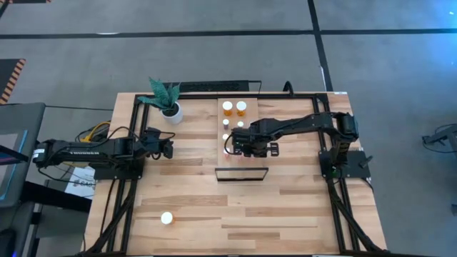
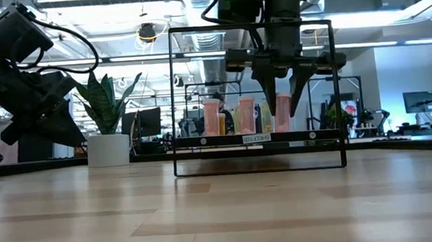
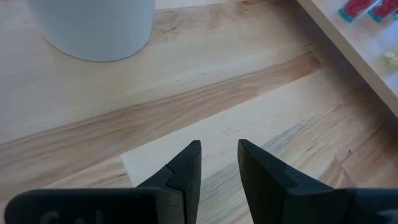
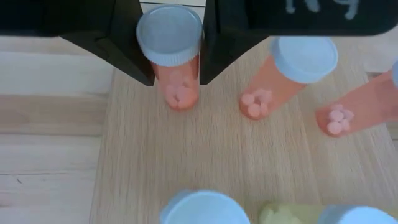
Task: Pick and place medicine bottles onto shelf by color
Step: Put the pink pill bottle on the shelf aligned with the other pink pill bottles, then put the orange pill bottle on the shelf aligned with the other orange pill bottles
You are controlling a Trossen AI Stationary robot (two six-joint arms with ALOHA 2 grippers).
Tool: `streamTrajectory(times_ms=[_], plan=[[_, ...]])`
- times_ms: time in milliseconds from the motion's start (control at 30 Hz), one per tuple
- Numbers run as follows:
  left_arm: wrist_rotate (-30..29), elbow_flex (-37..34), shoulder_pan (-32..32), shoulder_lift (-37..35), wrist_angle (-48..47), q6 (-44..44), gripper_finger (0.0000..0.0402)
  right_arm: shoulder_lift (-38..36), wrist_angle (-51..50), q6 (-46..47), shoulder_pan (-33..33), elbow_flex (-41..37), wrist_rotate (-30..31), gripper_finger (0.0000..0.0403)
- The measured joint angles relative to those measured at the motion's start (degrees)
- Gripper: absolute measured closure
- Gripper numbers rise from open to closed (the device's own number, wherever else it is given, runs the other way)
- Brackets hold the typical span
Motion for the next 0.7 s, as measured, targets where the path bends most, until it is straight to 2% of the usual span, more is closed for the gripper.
streamTrajectory(times_ms=[267,700], plan=[[0.00,-0.02,0.00,0.00,0.00,0.00,0.0310,0.00,0.09,0.02,0.06,0.00,0.00,0.0245],[0.01,-0.02,0.01,0.00,0.00,-0.01,0.0310,0.00,-2.41,-0.02,0.23,1.93,0.04,0.0165]])
